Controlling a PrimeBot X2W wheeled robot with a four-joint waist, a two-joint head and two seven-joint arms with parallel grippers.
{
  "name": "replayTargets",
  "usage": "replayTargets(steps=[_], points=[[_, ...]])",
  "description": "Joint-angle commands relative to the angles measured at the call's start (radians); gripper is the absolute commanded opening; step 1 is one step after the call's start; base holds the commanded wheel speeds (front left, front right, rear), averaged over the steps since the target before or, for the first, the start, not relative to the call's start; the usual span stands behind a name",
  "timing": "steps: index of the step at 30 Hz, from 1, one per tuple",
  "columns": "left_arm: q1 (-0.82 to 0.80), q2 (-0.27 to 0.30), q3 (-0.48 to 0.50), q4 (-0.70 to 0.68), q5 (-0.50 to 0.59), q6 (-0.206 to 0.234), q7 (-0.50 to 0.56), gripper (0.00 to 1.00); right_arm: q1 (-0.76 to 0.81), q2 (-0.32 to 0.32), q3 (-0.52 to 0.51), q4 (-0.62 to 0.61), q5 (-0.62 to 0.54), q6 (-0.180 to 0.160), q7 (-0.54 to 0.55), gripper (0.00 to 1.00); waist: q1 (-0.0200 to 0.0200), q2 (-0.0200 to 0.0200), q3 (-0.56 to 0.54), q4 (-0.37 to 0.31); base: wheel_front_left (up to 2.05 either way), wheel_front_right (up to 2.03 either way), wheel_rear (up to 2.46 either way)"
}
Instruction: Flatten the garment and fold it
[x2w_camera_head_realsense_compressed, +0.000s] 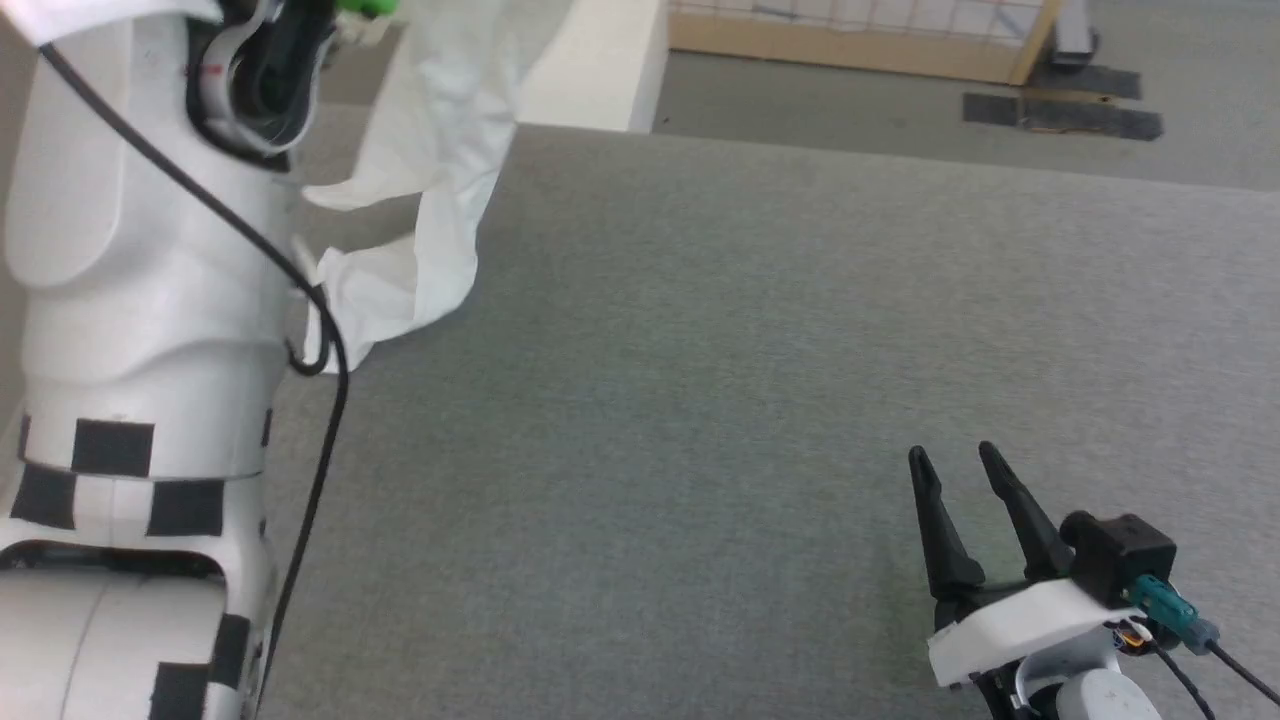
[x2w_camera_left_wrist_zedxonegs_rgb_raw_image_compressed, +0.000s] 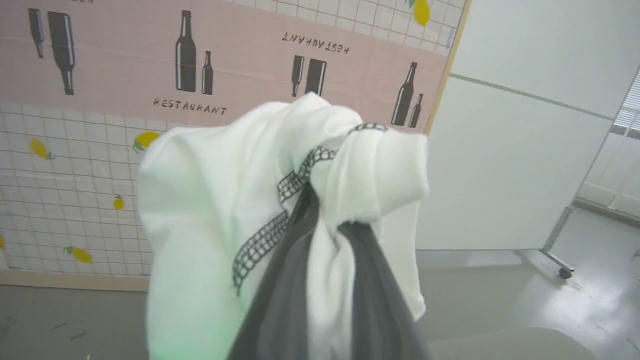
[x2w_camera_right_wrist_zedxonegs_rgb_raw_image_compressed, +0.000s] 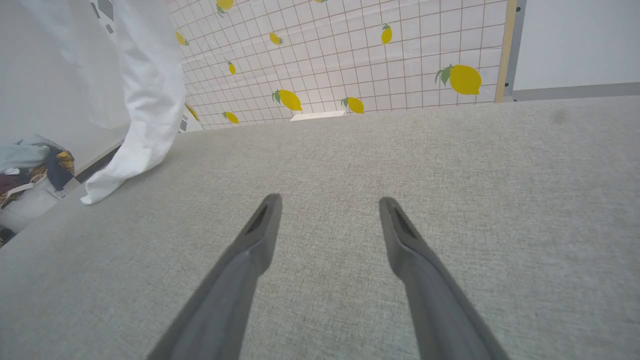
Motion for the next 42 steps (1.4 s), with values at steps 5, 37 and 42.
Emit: replayTargets(steps=[5, 37, 42], points=[[-0.021, -0.033, -0.100, -0.119, -0.166, -0.007, 0.036, 0.00, 0.014, -0.001, -0.024, 0.031, 0.023, -0.002, -0.022, 1.00, 0.0000, 0.0000, -0.106, -0.147, 0.00, 0.00, 0.00], [0.724, 0.009, -0.275, -0.130, -0.317, 0.074, 0.119, 1.00, 0.066, -0.001, -0.051, 0.048, 0.044, -0.002, -0.031, 1.00, 0.0000, 0.0000, -0.149, -0.143, 0.00, 0.00, 0.00], [0.774, 0.067, -0.125, -0.212, -0.285, 0.133, -0.105, 1.00, 0.075, -0.001, -0.054, 0.050, 0.050, -0.002, -0.031, 1.00, 0.0000, 0.0000, -0.170, -0.144, 0.00, 0.00, 0.00]])
